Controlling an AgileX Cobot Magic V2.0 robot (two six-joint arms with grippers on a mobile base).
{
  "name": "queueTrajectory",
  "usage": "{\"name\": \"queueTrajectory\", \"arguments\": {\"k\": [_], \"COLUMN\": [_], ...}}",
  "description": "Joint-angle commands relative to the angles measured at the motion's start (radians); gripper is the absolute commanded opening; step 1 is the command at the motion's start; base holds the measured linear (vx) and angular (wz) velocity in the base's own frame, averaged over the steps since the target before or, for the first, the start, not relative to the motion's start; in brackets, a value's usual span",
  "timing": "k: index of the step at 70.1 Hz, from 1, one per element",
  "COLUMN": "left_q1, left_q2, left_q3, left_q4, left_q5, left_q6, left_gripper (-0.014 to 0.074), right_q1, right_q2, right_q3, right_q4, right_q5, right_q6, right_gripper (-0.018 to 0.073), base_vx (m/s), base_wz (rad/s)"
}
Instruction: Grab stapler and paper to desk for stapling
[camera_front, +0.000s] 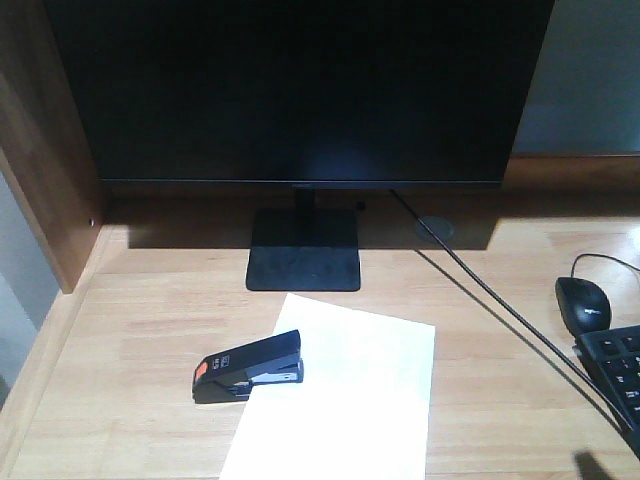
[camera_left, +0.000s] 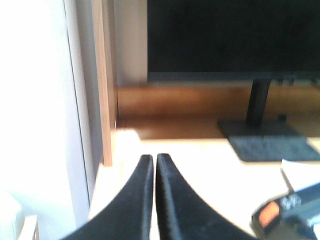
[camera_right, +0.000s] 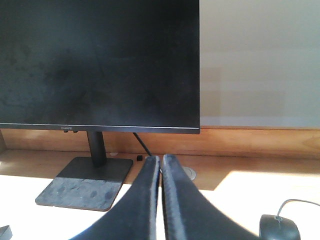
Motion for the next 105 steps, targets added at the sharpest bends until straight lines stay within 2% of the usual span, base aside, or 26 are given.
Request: {"name": "queueTrajectory", "arguments": {"k": [1, 7, 18, 35, 105], "left_q1": [0.001, 0.001, 0.006, 0.059, 0.059], "left_q2": [-0.016, -0.016, -0.016, -0.016, -0.015], "left_q3": [0.016, 0.015, 0.015, 0.015, 0.014], "left_q4": [-0.015, -0.008, -0.007, -0.008, -0.008], "left_q5": [-0.09, -0.05, -0.049, -0.072, -0.075], "left_q6": [-0.014, -0.019, -0.02, -0.02, -0.02], "left_gripper": [-0.0006, -0.0006, -0.0006, -0.0006, -0.0006], "right_q1": [0.0, 0.0, 0.0, 0.0, 0.0], "right_q2": [0.006, 0.007, 0.007, 0.007, 0.007], "right_q3": [-0.028, -0.028, -0.028, -0.028, -0.028], "right_q4": [-0.013, -0.013, -0.013, -0.015, -0.015], "right_q5": [-0.001, -0.001, -0.001, -0.001, 0.0], "right_q6": [-0.009, -0.009, -0.009, -0.009, -0.009], "right_gripper": [-0.0007, -0.0007, -0.0007, -0.0007, -0.0007], "base_vx": [0.0, 0.0, 0.0, 0.0, 0.0], "base_wz": [0.0, 0.0, 0.0, 0.0, 0.0]}}
